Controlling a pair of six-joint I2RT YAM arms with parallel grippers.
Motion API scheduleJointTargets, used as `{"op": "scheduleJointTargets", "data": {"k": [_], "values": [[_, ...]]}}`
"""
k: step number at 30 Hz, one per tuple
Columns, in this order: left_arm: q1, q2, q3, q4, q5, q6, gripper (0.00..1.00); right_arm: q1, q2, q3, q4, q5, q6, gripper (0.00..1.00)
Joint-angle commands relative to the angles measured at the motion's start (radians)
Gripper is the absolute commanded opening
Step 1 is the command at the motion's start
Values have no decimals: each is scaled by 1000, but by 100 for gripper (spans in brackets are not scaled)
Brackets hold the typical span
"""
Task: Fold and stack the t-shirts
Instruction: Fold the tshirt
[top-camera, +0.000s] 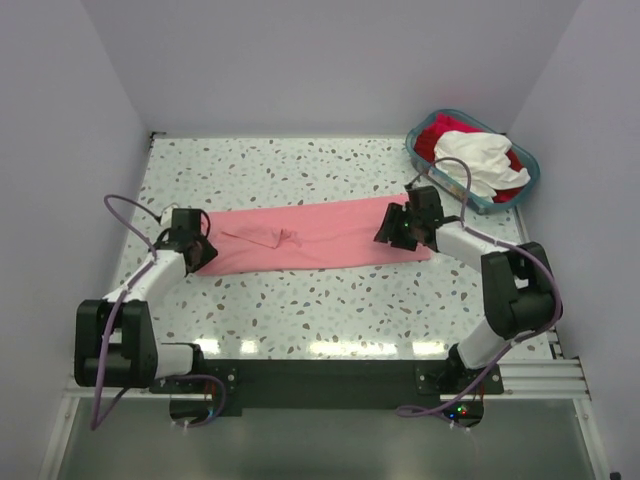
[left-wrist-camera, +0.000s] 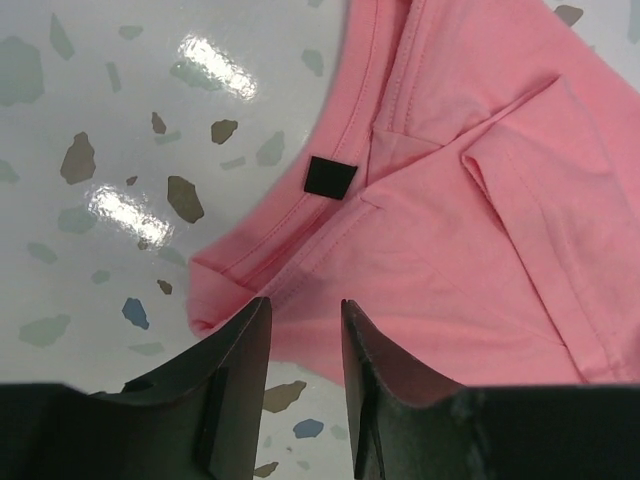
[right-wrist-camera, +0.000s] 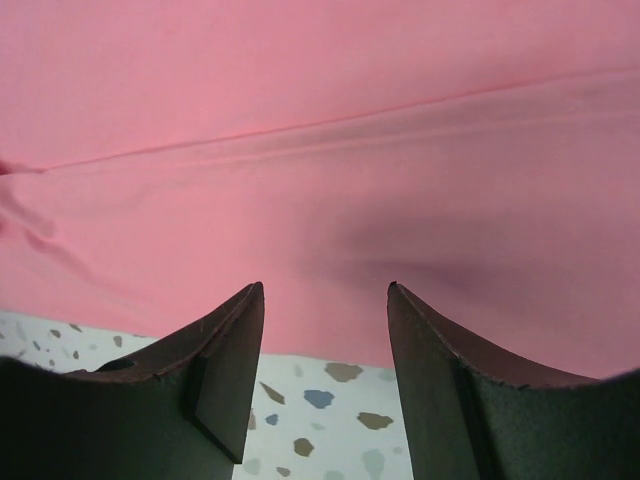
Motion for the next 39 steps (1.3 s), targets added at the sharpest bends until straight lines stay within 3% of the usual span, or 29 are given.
{"op": "scheduleJointTargets", "data": {"k": [1, 8, 14, 19, 25, 29, 33, 39], "values": [[46, 39, -17, 42, -20, -15, 37, -68, -61, -42, 17, 2, -10, 56], [161, 152, -73, 67, 141, -38, 30, -200, -52, -179, 57, -11, 51, 56], [195, 168, -79, 38, 120, -49, 21, -283, -70, -239, 14, 30, 85, 56], [213, 136, -51, 16, 87, -49, 20, -294, -148, -236, -65, 90, 58, 56], [210, 129, 32, 16, 86, -28, 26, -228, -197, -121, -122, 56, -22, 56], [200, 125, 122, -16, 60, -25, 41, -84, -190, -24, -160, 97, -100, 56], [119, 91, 193, -45, -1, -12, 56, 25, -138, 69, -200, 151, -203, 56], [-58, 77, 300, -99, -63, 4, 58, 131, -43, 157, -204, 159, -255, 56]]}}
